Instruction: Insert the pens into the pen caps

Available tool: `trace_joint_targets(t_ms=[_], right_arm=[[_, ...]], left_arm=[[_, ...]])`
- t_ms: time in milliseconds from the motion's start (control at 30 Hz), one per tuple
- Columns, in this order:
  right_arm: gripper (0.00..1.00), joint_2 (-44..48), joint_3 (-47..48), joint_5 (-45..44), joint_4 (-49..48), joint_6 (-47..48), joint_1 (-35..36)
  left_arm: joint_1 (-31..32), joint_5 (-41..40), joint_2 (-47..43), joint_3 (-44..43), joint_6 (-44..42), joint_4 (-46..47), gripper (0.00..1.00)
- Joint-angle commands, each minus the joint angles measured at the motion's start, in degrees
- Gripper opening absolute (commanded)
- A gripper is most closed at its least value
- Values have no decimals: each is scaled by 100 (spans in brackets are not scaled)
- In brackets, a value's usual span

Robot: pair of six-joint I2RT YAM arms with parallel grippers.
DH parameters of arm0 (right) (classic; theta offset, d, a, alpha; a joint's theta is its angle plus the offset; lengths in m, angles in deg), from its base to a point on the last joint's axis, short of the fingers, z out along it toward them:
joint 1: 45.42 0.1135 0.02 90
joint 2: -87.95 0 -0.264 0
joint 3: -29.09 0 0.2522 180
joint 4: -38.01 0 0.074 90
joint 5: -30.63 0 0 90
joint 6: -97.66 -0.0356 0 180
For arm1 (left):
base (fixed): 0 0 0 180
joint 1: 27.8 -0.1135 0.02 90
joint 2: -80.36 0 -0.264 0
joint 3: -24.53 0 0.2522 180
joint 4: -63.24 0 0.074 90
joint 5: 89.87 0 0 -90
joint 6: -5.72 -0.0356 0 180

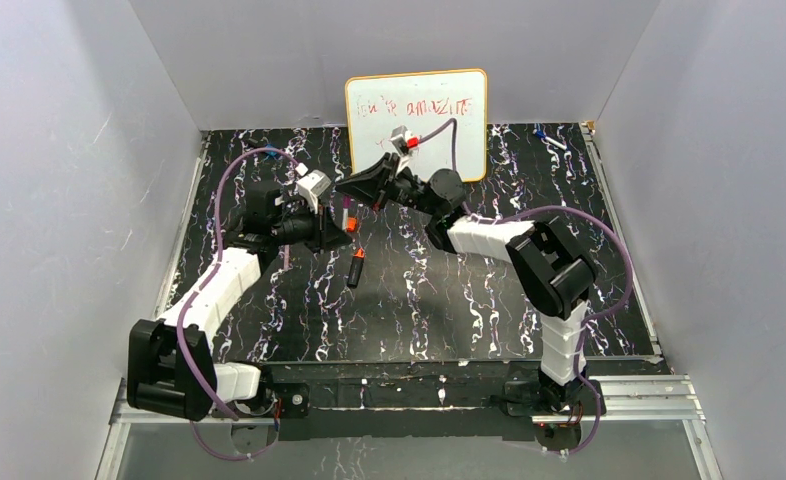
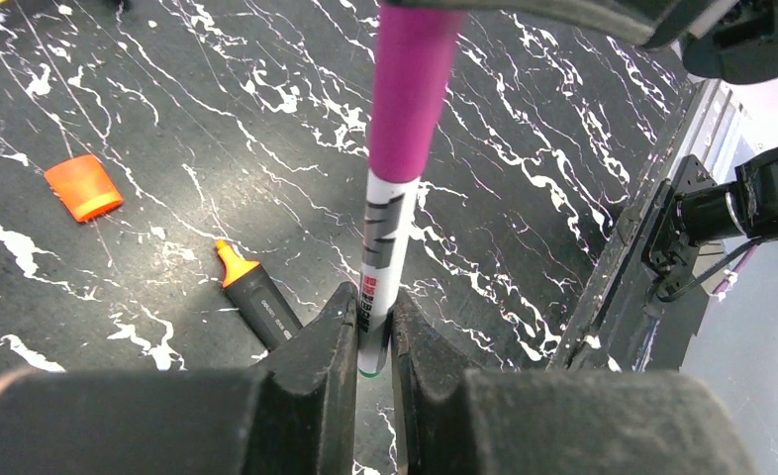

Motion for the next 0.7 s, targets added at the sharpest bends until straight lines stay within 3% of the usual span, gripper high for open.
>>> trace_joint_targets(t_ms=[0, 233, 267, 367, 600, 667], right_arm=[[1, -487, 476, 1620, 1395, -194, 273], [1, -839, 1526, 2007, 1715, -300, 141], [6, -873, 1590, 2054, 1710, -338, 123], [32, -883, 1648, 2106, 1568, -536, 45], [53, -882, 1677, 2048, 1050, -976, -191], [68, -855, 1681, 1975, 857, -1084, -287]], left_arm=[[-206, -103, -679, -286, 125, 1314, 0], [-206, -109, -889, -114, 44, 984, 0], [-206, -129, -898, -97, 41, 966, 0], [-206, -167, -872, -25, 26, 937, 0], [-206, -390, -533, 266, 164, 1031, 0], [-206, -481, -442, 354, 248, 1041, 0]])
